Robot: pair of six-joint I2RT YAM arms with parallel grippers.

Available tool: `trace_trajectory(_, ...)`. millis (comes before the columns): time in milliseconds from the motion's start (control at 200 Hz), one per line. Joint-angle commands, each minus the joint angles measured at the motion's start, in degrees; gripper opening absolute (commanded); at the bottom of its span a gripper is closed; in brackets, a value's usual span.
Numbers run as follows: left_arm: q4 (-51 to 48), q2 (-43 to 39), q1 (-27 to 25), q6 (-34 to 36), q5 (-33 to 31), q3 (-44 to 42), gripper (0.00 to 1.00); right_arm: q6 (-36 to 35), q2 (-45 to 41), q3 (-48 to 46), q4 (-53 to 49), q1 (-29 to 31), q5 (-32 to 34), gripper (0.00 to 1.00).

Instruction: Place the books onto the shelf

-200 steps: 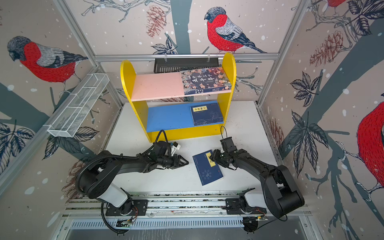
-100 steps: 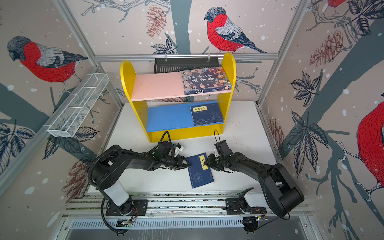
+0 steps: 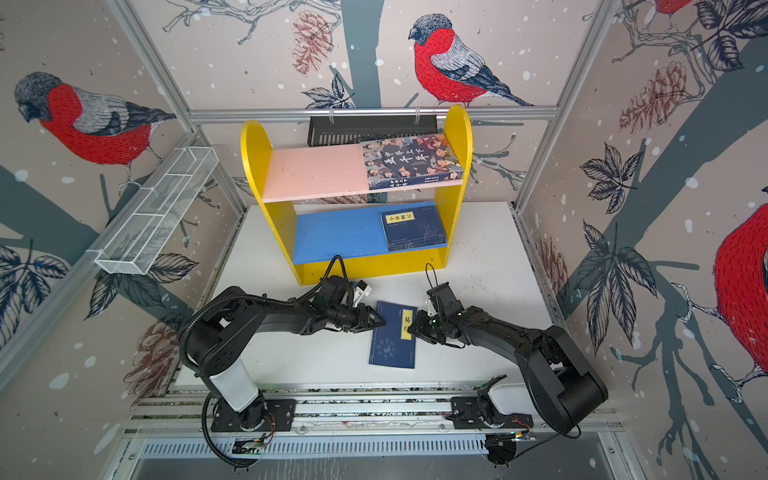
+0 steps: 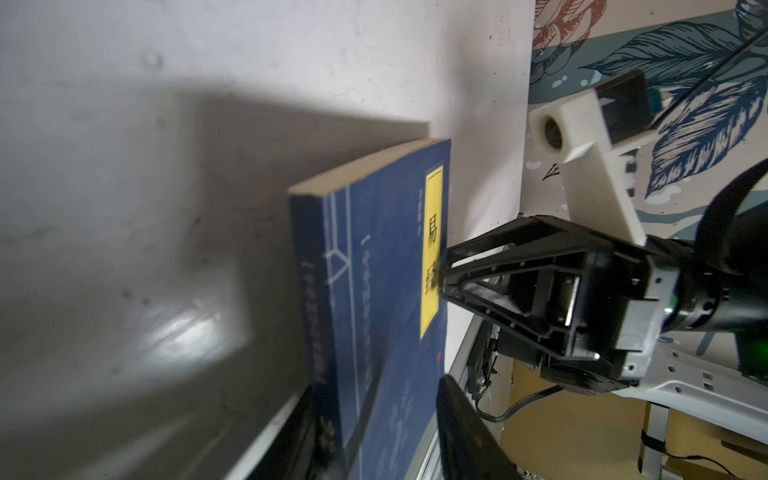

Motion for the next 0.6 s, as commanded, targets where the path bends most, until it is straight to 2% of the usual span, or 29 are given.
trace_trajectory(0,1.79,-0.23,0.14,1.28,1.73,0.01,0.44,1.66,-1.49,-0.87,0.57,0.15,-1.08,0.28)
trace_trajectory(160,2.07,-0.69,1.27,1.15,1.4,-1.04,0.43,1.8,-3.73,-1.98,1.1,0.06,-0.77,0.26)
trace_trajectory(295,10.06,-0.74,1.77,-3.96,5.92,-2.43,0.33,2.39,-3.92,-3.13,3.19,-0.16,-1.34,0.27)
trace_trajectory(405,14.61,0.03,1.67,-7.7,8.18,-2.3,0.36,3.24,-3.96,-3.91,5.61,-0.19,-1.79,0.27)
trace_trajectory(595,14.02,0.17,1.16,-7.58,9.0,-1.52,0.38,3.28,-3.48,-3.71,7.34,-0.2,-2.31,0.27)
